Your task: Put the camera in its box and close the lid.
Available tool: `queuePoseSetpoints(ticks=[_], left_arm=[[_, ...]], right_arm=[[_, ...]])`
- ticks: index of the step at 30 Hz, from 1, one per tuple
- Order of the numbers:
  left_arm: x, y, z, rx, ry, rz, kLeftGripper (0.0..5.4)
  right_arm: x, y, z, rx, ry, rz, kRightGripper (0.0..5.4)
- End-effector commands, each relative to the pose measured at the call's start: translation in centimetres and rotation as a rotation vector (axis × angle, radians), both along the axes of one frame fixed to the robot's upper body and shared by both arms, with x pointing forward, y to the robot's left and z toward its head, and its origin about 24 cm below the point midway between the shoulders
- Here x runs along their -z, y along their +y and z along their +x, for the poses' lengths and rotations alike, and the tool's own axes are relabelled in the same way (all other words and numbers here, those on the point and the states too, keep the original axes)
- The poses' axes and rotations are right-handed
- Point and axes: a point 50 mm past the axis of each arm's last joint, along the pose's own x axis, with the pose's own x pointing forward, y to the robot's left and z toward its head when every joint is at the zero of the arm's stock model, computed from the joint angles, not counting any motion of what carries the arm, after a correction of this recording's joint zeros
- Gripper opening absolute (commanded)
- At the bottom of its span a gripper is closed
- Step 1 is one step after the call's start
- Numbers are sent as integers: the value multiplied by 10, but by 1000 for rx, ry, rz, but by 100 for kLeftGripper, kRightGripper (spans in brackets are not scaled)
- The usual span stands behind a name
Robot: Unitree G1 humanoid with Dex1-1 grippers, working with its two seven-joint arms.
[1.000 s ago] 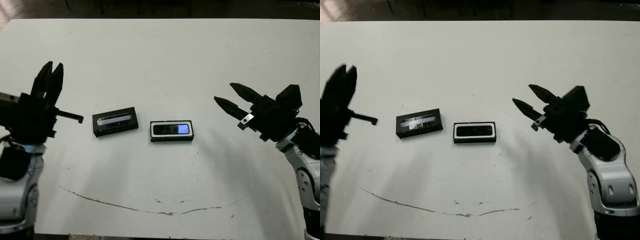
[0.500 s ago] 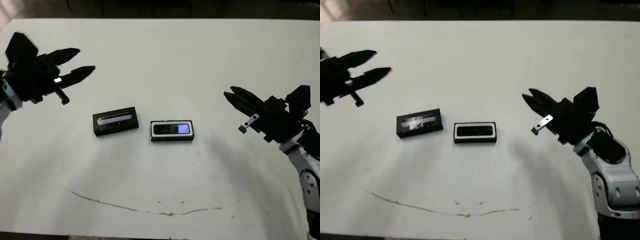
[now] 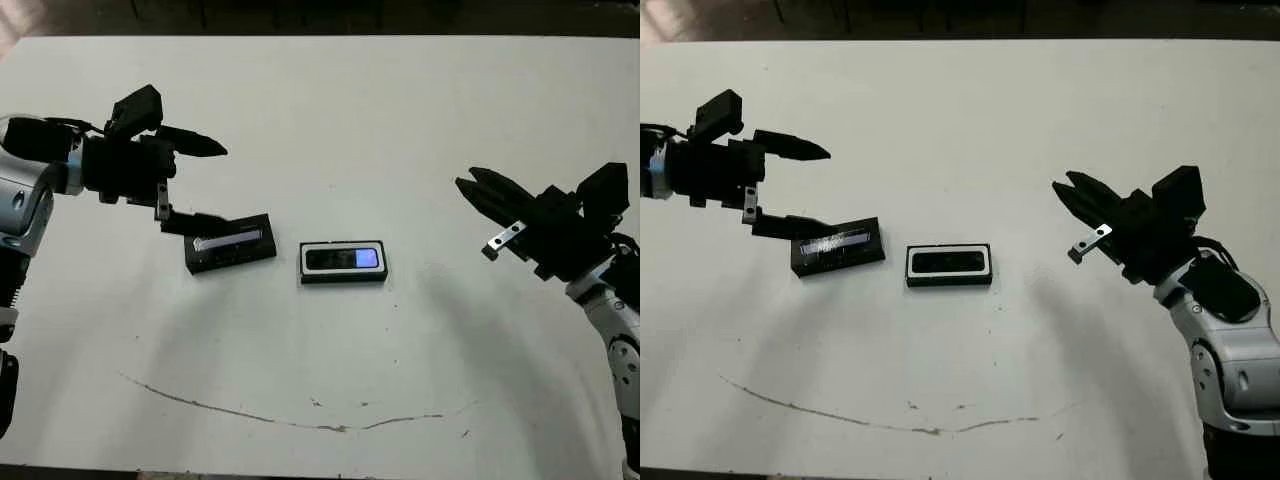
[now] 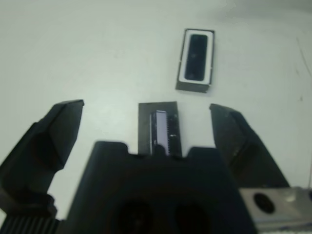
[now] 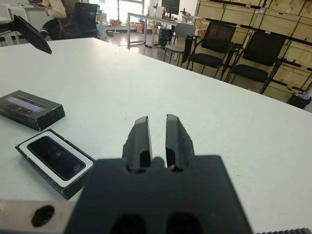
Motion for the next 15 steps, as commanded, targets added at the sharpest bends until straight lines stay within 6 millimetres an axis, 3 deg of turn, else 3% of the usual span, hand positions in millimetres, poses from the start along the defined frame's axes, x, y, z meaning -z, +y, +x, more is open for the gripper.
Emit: queuePoseSetpoints(ticks=[1, 15], left_arm=[[9, 0, 2, 22, 41, 25, 537], [39, 3, 0, 86, -49, 241, 537]], right_arm=[[3, -1, 0, 17, 30, -30, 0], [6, 2, 1, 12, 48, -23, 0]])
